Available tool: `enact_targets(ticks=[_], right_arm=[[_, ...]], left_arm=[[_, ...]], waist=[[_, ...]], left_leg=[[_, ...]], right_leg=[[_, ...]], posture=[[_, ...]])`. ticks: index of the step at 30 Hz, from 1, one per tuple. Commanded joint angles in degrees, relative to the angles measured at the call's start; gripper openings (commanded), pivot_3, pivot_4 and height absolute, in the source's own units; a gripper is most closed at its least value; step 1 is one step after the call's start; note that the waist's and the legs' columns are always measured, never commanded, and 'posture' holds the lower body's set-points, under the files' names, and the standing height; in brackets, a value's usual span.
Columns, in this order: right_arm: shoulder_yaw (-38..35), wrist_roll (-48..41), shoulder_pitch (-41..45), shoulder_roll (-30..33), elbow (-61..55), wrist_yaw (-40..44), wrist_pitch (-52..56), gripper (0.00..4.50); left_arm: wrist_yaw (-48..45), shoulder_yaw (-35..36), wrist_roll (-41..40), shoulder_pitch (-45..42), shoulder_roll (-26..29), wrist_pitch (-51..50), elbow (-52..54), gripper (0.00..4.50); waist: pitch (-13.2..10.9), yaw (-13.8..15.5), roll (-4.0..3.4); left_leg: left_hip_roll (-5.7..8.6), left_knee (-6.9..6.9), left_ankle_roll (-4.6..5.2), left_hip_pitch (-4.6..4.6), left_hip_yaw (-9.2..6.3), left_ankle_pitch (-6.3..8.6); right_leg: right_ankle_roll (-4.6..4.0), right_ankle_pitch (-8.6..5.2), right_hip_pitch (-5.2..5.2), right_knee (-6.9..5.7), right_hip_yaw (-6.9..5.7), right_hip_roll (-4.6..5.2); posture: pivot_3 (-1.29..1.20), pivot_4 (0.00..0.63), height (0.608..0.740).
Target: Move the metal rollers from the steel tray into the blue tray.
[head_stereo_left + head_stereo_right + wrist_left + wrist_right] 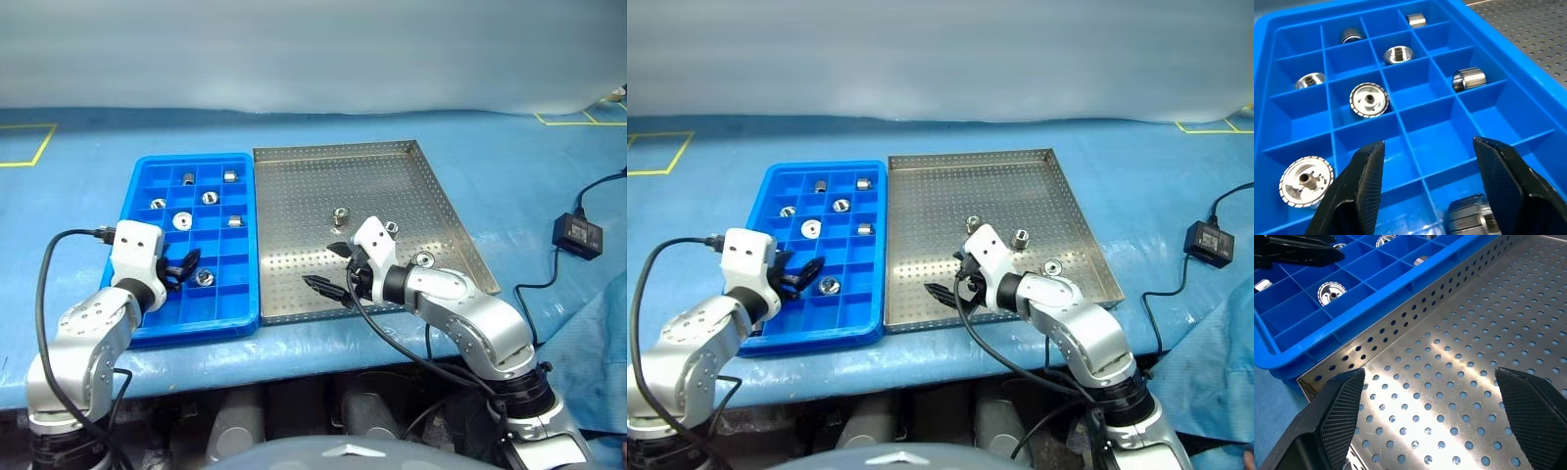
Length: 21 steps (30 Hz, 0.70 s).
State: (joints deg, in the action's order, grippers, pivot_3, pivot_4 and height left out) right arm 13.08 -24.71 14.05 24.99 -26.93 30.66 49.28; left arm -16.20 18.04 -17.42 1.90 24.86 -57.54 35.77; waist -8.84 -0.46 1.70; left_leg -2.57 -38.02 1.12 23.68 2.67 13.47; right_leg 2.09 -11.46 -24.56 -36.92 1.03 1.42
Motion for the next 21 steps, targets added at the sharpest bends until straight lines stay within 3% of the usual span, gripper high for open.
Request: enact_targets(ticks=[1,14,21], right_arm=[[-0.3,0.0,1.0,-0.3,-0.6,0.0,-0.4,4.5],[-0.6,1.8,1.0,-2.7,0.2,-2.9,-1.0,4.5],[-3.5,6.7,7.1,-14.6,7.8,-16.5,-0.4,4.5]], left_arm=[[0.5,3.0,-1.2,-0.1,-0.3,0.8,2.7,3.1],[-1.4,2.4,-4.9,-1.5,0.8,1.7,3.2,3.1],[-4.9,-3.9,-6.5,-0.1,0.7,4.6,5.1,3.1]], waist=[[0.0,0.0,0.0],[0.0,0.0,0.0],[0.0,-0.2,-0.01]], left_leg=[[0.0,-0.01,0.0,0.0,-0.01,0.0],[0.0,0.01,0.0,0.0,0.01,0.0],[-0.01,0.01,-0.01,0.01,0.06,0.0]], right_leg=[[0.0,0.0,0.01,0.0,-0.01,0.0],[0.0,0.0,0.0,0.01,-0.01,0.03],[-0.02,0.01,-0.04,-0.02,0.03,0.02]], posture=[[0.04,0.15,0.74],[0.03,0.15,0.74],[0.04,0.15,0.74]])
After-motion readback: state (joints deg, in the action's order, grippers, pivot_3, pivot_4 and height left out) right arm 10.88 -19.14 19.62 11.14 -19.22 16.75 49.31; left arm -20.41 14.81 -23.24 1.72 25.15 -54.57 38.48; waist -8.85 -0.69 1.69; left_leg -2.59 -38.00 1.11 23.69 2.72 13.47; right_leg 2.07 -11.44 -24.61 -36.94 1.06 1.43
